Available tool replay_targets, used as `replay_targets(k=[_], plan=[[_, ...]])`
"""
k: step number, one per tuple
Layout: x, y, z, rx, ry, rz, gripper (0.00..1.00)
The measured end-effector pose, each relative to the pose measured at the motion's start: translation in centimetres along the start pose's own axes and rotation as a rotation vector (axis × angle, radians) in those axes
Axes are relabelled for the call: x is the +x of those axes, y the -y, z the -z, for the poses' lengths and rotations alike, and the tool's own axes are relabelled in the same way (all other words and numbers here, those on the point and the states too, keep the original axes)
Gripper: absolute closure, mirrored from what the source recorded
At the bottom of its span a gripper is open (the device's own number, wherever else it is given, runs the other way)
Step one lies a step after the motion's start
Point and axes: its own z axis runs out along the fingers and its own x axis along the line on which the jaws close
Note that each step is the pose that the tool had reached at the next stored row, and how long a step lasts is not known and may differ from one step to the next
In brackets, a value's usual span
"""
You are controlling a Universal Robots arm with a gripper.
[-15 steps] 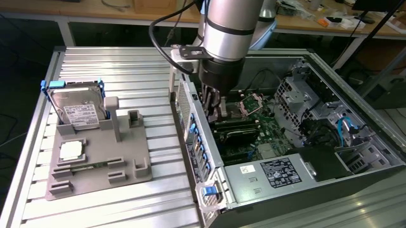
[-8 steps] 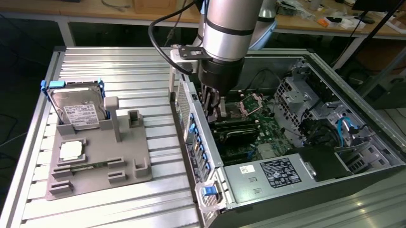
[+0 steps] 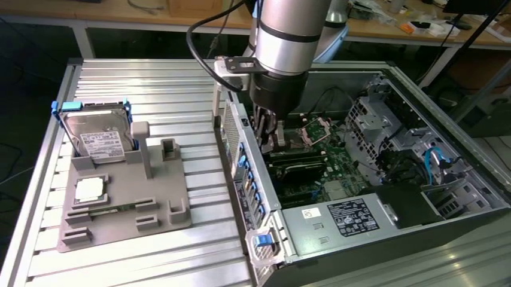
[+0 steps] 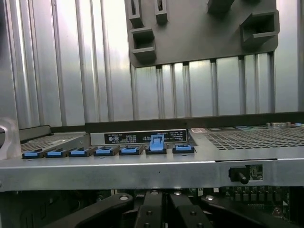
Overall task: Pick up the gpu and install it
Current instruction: 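Press down on the gpu until it lock into place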
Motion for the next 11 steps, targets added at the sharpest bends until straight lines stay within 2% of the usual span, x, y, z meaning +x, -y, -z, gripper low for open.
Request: replay_targets(k=[11], plan=[[-0.01,-0.15,-0.16,0.0073,0.0,-0.001,0.89]])
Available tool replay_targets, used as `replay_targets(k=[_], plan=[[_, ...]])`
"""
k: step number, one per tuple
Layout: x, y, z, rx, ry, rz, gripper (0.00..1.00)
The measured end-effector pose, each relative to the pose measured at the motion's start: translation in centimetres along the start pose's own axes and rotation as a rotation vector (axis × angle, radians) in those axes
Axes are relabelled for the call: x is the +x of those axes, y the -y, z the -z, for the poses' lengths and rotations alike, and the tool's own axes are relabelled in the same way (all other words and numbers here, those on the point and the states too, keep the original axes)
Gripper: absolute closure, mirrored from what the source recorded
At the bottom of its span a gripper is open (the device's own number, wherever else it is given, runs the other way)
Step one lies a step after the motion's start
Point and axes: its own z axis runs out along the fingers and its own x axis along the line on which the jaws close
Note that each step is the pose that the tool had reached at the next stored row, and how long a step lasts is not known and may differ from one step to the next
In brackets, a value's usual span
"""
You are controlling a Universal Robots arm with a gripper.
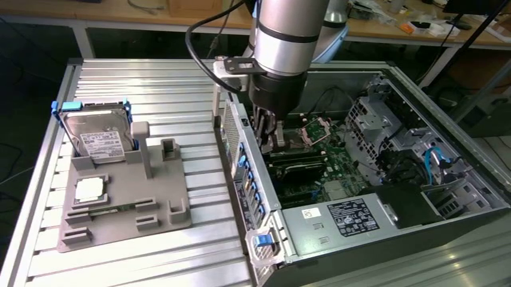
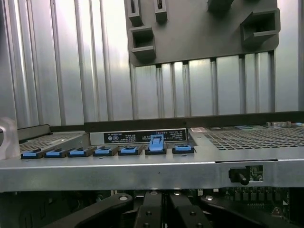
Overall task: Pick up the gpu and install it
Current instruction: 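Press down on the gpu until it lock into place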
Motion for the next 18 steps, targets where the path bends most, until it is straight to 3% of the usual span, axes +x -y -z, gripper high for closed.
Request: replay_targets(k=[6,8,10,11,18], plan=[[0.1,0.0,0.55,0.0007,-0.0002,0.0,0.89],[0.1,-0.01,0.54,0.0054,-0.0009,-0.001,0.89],[0.1,0.06,0.52,0.0156,-0.0001,-0.002,0.89],[0.0,0.12,0.53,0.0179,-0.0002,-0.002,0.89],[-0.1,1.18,0.14,0.0198,-0.0001,-0.002,0.89]])
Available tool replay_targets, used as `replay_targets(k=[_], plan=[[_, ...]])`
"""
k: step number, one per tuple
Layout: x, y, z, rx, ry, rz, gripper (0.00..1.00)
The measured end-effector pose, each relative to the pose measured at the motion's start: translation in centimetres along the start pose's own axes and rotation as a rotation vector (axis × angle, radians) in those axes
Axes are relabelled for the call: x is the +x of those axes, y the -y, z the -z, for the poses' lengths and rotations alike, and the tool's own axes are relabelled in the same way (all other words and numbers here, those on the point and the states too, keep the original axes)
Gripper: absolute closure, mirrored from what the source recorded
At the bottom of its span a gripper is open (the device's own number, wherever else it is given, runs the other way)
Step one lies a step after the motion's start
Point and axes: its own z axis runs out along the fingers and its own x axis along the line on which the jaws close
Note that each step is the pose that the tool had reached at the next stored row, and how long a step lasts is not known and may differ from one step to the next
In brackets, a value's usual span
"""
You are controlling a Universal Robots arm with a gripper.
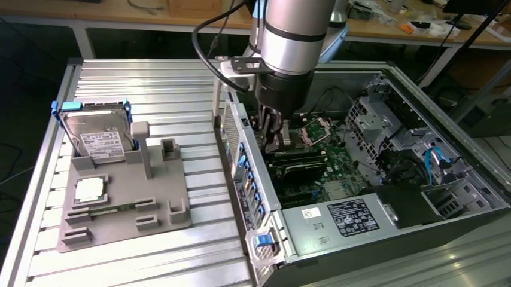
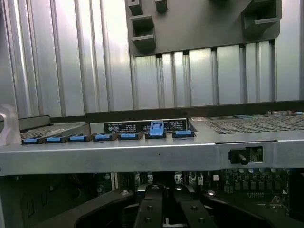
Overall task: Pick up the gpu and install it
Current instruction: 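Press down on the gpu until it lock into place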
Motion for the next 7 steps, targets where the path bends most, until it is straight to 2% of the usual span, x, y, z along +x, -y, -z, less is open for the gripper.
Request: replay_targets(k=[3,7], plan=[[-0.08,0.71,-0.27,0.0,0.0,0.0,0.89],[-0.08,0.78,-0.3,-0.0001,0.0,0.0,0.89]])
